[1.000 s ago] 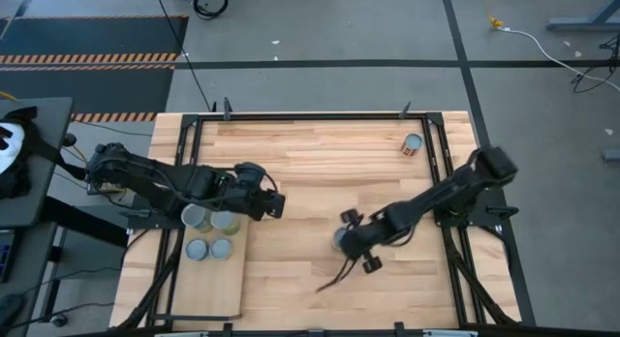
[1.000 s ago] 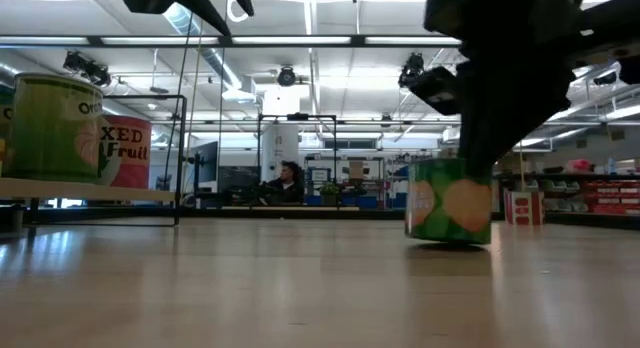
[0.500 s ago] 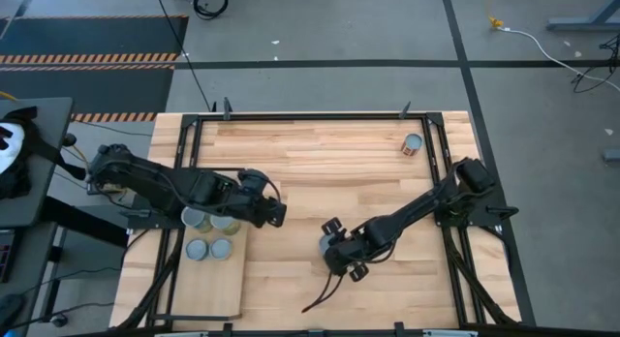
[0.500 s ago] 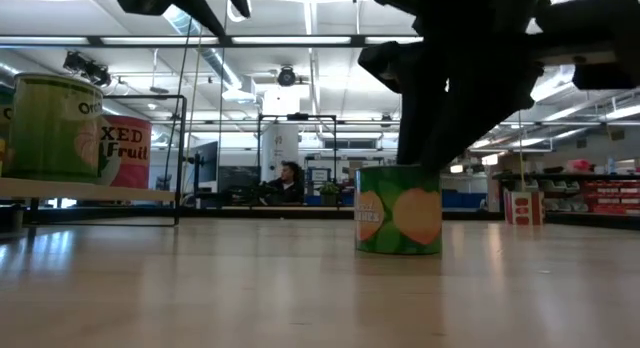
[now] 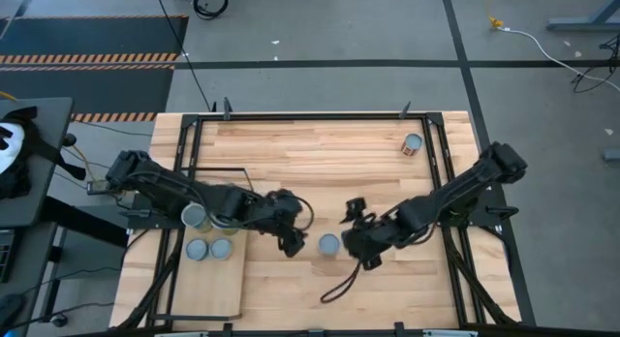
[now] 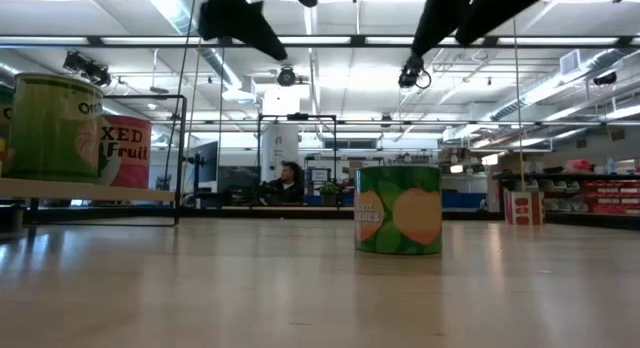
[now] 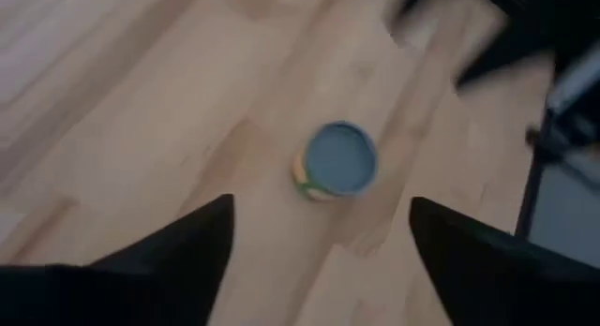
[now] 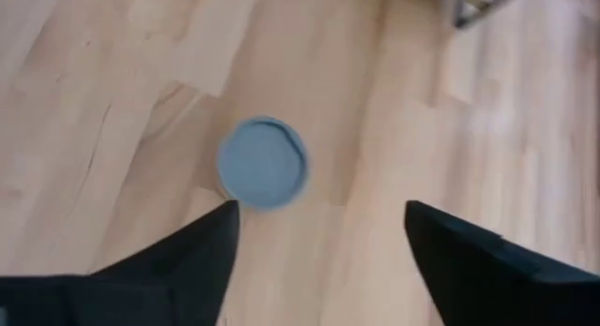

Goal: Pick and place cans onto a shelf
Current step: Put the canned peaches on the shelf

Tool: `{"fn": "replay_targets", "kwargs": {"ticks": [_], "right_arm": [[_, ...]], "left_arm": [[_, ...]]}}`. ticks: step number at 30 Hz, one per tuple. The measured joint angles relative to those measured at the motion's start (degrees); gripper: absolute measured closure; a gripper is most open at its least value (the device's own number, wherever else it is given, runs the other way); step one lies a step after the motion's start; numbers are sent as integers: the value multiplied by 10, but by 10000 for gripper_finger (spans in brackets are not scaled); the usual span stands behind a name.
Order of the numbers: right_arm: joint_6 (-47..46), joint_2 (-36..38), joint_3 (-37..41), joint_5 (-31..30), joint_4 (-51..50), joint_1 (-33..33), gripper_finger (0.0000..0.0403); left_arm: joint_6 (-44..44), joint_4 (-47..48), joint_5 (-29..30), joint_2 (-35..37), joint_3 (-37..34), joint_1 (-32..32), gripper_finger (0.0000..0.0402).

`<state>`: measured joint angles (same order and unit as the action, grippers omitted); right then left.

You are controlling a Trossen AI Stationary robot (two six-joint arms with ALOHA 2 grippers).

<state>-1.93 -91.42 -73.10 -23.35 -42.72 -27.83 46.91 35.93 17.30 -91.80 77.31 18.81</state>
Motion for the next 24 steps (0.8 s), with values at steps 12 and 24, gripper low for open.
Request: {"fn": "replay_targets", "kwargs": {"ticks": [12,24], "right_arm": [[-111,82,0,4,-106,21,15],[-112,69,0,16,-106,20,27]], "left_arm": [[-261,-87,-20,-111,0,8,10],[-272,-178,13,-242,-1,21,10]]}}
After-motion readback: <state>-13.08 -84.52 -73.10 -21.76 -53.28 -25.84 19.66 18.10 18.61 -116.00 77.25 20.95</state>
